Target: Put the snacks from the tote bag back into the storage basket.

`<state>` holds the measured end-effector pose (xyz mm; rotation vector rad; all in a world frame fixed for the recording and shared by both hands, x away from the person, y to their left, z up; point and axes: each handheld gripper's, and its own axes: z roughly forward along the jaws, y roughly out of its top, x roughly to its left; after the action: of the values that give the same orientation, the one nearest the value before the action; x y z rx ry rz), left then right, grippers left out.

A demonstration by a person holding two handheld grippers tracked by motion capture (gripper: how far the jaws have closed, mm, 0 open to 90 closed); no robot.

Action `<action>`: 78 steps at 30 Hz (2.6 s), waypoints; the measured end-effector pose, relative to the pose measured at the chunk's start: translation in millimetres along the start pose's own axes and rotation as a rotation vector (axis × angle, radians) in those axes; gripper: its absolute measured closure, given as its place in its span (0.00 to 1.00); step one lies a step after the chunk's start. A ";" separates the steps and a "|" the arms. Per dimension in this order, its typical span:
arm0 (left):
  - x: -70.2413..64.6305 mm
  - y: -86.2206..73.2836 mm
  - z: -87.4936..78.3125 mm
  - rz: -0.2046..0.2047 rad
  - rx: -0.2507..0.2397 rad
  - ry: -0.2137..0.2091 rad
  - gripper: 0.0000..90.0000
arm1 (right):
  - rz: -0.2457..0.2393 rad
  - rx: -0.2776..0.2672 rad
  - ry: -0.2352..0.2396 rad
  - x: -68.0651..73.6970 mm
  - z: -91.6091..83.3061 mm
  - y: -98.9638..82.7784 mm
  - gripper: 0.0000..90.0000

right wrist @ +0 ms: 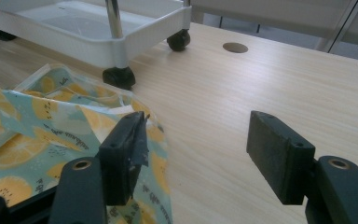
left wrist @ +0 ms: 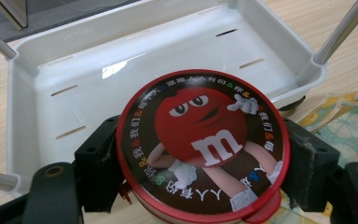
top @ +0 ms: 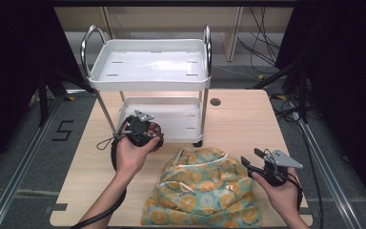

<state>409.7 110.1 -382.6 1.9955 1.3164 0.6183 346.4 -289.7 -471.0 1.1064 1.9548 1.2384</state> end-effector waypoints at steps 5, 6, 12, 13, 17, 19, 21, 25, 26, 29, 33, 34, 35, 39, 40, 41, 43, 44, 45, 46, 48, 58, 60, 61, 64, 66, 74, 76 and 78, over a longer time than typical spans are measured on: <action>0.3 0.5 0.3 0.003 0.007 0.001 0.28 | -0.001 -0.001 0.000 0.0 0.1 -0.1 0.43; 0.8 0.8 0.4 0.007 0.008 0.001 0.28 | -0.001 -0.001 0.000 0.0 -0.1 -0.1 0.43; 4.0 3.3 0.2 0.022 0.018 0.014 0.28 | -0.002 -0.001 0.000 0.0 0.2 -0.1 0.43; 4.6 3.6 0.4 0.024 0.022 0.013 0.28 | 0.000 0.001 0.001 0.3 0.0 -0.1 0.43; 6.3 4.4 1.8 0.020 0.028 0.018 0.28 | -0.004 -0.001 -0.002 0.4 0.0 0.0 0.43; 7.2 4.5 2.7 0.015 0.031 0.019 0.28 | -0.004 -0.001 -0.002 0.3 0.0 -0.1 0.43; 7.9 4.6 3.6 0.013 0.030 0.018 0.28 | -0.002 -0.001 -0.003 0.3 0.0 0.1 0.43; 9.0 4.8 5.0 0.007 0.033 0.014 0.28 | 0.003 0.004 0.000 1.0 -0.2 -0.1 0.43; 9.9 5.0 5.1 0.014 0.045 0.024 0.28 | 0.002 0.003 0.000 0.9 -0.2 0.0 0.43; 12.1 5.4 5.7 0.021 0.057 0.033 0.28 | -0.003 -0.001 -0.001 0.5 -0.1 0.0 0.43; 12.6 5.4 7.8 -0.007 0.064 0.027 0.28 | -0.005 -0.002 -0.001 0.3 0.1 -0.1 0.43; 13.1 5.5 7.9 -0.006 0.065 0.028 0.28 | -0.004 0.000 0.000 0.5 0.0 -0.1 0.43; 13.6 5.7 7.8 -0.006 0.066 0.029 0.28 | -0.007 -0.002 0.000 0.3 0.2 0.0 0.43; 15.4 6.0 9.0 -0.009 0.065 0.034 0.28 | -0.003 0.000 -0.002 0.7 -0.1 -0.1 0.43; 15.9 6.1 9.1 -0.011 0.068 0.034 0.28 | -0.004 0.000 0.000 0.5 0.0 -0.1 0.43; 16.4 6.1 9.3 -0.009 0.068 0.035 0.28 | -0.004 0.000 -0.001 0.5 0.1 -0.1 0.43; 16.9 6.3 9.9 -0.015 0.067 0.035 0.28 | -0.002 0.000 -0.002 0.7 -0.1 0.0 0.43; 17.2 6.4 10.1 -0.018 0.067 0.034 0.28 | -0.006 -0.002 -0.002 0.5 0.0 0.1 0.43; 17.7 6.7 10.2 -0.016 0.067 0.037 0.28 | -0.007 -0.002 0.000 0.5 0.1 0.0 0.43; 18.2 7.0 10.2 -0.014 0.068 0.038 0.28 | -0.007 -0.002 0.000 0.6 0.1 -0.1 0.43; 18.6 7.3 10.2 -0.014 0.069 0.038 0.28 | -0.001 0.001 0.000 0.8 -0.1 0.0 0.43; 21.3 8.7 11.5 -0.025 0.070 0.044 0.28 | 0.006 0.001 0.002 1.1 0.3 -0.3 0.43; 22.1 9.3 11.4 -0.024 0.070 0.047 0.28 | 0.026 0.001 0.001 2.2 0.2 -0.3 0.43; 22.6 9.4 11.6 -0.021 0.070 0.049 0.28 | 0.015 -0.001 0.004 1.7 0.6 -0.1 0.43; 23.5 9.7 12.7 -0.022 0.074 0.049 0.28 | 0.005 -0.003 0.004 0.6 0.7 -0.2 0.43; 23.8 10.1 13.4 -0.027 0.076 0.049 0.28 | 0.026 0.013 0.003 3.0 -0.5 -0.4 0.43; 27.3 12.6 14.3 -0.032 0.078 0.054 0.28 | 0.019 -0.001 0.001 2.0 0.6 -0.2 0.43; 28.4 12.9 14.6 -0.034 0.080 0.054 0.28 | 0.004 -0.003 -0.001 1.1 0.9 -0.5 0.43; 29.2 13.2 15.0 -0.038 0.081 0.056 0.28 | 0.010 0.010 -0.002 1.7 -0.1 -0.8 0.43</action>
<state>439.3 129.5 -382.1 2.0262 1.4298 0.6158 345.2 -288.5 -471.7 1.1230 1.9580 1.2342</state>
